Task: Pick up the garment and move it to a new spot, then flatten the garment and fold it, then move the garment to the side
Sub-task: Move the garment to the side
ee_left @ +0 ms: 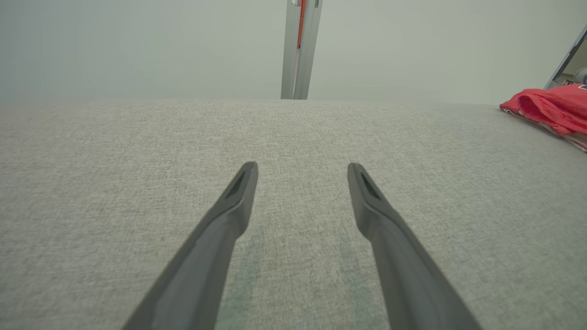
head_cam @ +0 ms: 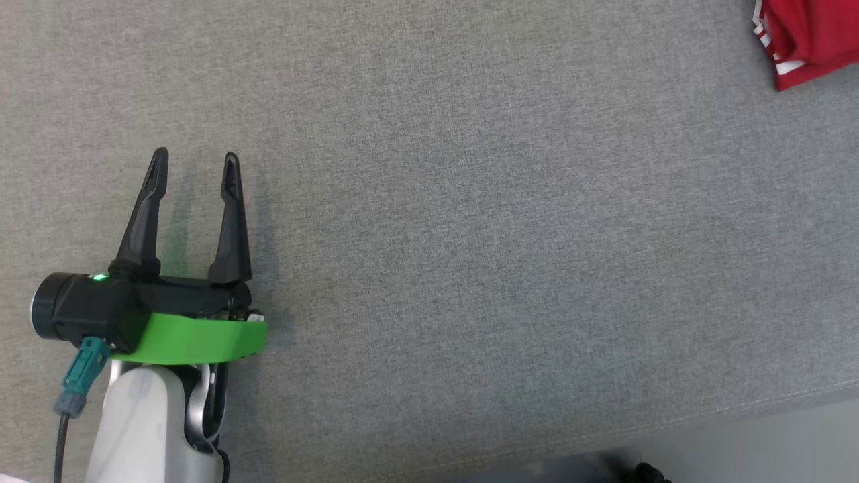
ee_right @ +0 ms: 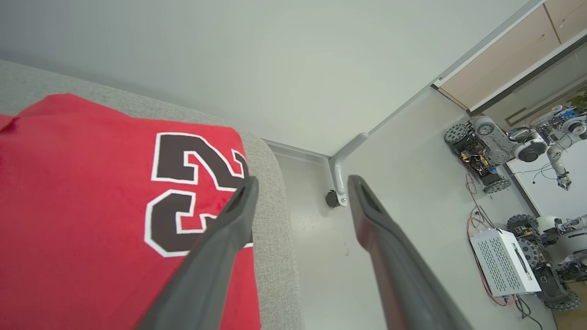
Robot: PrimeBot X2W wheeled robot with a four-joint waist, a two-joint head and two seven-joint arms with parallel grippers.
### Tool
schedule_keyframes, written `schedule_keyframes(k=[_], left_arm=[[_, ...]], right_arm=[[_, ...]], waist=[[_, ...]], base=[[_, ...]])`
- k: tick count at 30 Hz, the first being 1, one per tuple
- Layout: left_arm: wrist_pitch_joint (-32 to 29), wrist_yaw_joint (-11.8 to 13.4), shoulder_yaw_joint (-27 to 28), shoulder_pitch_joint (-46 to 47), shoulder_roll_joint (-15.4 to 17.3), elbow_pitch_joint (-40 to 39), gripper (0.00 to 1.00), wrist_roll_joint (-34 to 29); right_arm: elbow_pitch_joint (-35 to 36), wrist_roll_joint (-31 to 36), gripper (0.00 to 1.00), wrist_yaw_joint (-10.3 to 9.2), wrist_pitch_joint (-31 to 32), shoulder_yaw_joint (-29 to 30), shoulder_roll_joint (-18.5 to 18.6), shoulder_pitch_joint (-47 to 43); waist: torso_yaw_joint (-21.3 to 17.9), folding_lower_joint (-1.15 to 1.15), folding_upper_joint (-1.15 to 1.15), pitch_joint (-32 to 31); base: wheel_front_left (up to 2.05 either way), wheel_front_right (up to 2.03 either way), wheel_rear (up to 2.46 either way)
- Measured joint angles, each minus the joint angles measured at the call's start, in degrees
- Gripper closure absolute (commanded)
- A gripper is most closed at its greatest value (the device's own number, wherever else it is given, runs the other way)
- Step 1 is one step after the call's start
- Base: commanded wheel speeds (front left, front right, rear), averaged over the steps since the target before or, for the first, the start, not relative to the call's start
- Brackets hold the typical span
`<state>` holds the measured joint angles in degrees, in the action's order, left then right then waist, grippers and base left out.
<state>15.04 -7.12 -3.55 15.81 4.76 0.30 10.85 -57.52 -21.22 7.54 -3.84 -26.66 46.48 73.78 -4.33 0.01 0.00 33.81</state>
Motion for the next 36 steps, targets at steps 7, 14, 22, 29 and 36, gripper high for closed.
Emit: schedule_keyframes(k=[7,14,22,29,36], left_arm=[[0.00,0.01,2.08,-1.63,-0.22,1.15,0.00,0.27],[0.00,0.42,4.83,-6.30,-0.69,2.25,0.00,0.81],[0.00,0.65,7.30,-11.62,-1.14,3.44,0.00,1.82],[0.00,0.66,8.15,-14.58,-1.47,4.82,0.00,2.30],[0.00,0.66,8.83,-16.13,-1.63,5.78,0.00,2.69]], right_arm=[[-2.46,1.47,0.00,0.00,-6.45,-0.01,-4.93,0.71],[1.18,0.86,0.00,0.00,-10.78,-2.44,-12.21,-3.89],[14.44,0.34,0.00,0.00,-11.15,-1.15,-18.38,-15.49],[24.10,2.53,0.00,-0.01,-11.16,3.83,-24.06,-29.84],[30.44,3.97,0.00,-0.01,-11.16,5.99,-27.80,-43.27]], waist=[[0.47,0.00,0.00,-3.23],[0.97,0.00,0.00,-9.04],[1.64,0.00,0.00,-16.29],[2.60,-0.01,0.00,-22.09],[3.62,-0.01,0.00,-26.59]], base=[[0.00,0.00,0.00],[0.00,0.00,0.00],[0.00,0.00,0.00],[0.00,0.00,0.00],[0.00,0.00,0.00]])
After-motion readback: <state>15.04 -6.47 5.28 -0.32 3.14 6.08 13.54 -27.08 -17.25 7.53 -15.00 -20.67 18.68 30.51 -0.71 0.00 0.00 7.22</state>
